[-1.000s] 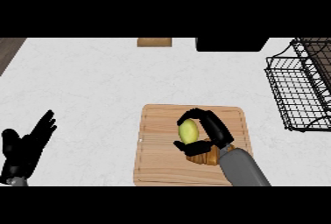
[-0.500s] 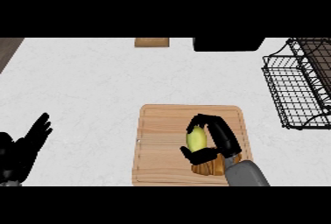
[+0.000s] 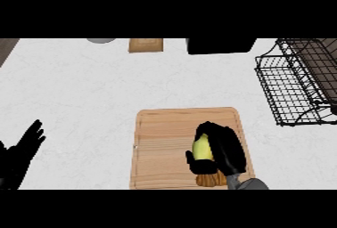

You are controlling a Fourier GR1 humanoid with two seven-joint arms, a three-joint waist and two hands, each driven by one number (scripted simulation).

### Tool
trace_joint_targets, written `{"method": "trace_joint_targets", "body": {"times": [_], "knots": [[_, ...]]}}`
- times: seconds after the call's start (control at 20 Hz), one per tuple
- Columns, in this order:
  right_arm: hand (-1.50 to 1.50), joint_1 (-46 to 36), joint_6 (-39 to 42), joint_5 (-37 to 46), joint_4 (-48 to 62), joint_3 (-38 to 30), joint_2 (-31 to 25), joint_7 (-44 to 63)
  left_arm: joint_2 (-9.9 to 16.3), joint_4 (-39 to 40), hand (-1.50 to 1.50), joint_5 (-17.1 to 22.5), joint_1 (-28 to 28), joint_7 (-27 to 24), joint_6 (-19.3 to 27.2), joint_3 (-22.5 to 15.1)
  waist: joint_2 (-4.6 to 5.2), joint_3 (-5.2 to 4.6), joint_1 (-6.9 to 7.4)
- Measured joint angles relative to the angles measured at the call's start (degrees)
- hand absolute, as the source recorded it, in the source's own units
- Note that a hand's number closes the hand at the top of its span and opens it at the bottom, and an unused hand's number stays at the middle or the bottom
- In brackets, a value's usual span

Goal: Pick the lemon from the cutting board and place it in the tiered basket

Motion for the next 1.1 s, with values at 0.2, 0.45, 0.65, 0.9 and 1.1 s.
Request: {"method": "trace_joint_targets", "body": {"times": [0.2,0.45,0.65,0.9,1.1], "knots": [[1.50,1.1,2.6,8.2,-13.4,2.2,-0.2,11.2,-0.2,-0.5,0.00,0.3,1.0,-0.5,-0.1,0.2,0.00,0.12,-0.29],[1.50,1.5,12.4,15.6,-32.6,4.6,0.3,23.7,-0.7,-0.6,0.00,-0.3,0.7,-1.5,0.0,-0.4,0.63,0.32,0.53],[1.50,-1.0,23.1,17.7,-46.1,5.3,2.0,31.9,-0.4,-0.3,0.00,-0.1,-0.9,-0.8,-0.7,-0.6,1.29,0.40,1.95],[1.50,-11.0,29.9,14.4,-49.0,-3.9,3.3,34.6,-1.1,-0.5,0.00,-0.7,-2.5,0.1,-0.7,-1.6,1.82,0.50,3.36],[1.50,-17.2,32.5,10.1,-47.2,-14.1,2.8,32.1,-1.5,-1.3,0.00,-0.9,-2.3,0.5,-1.0,-1.9,1.97,0.53,3.73]]}}
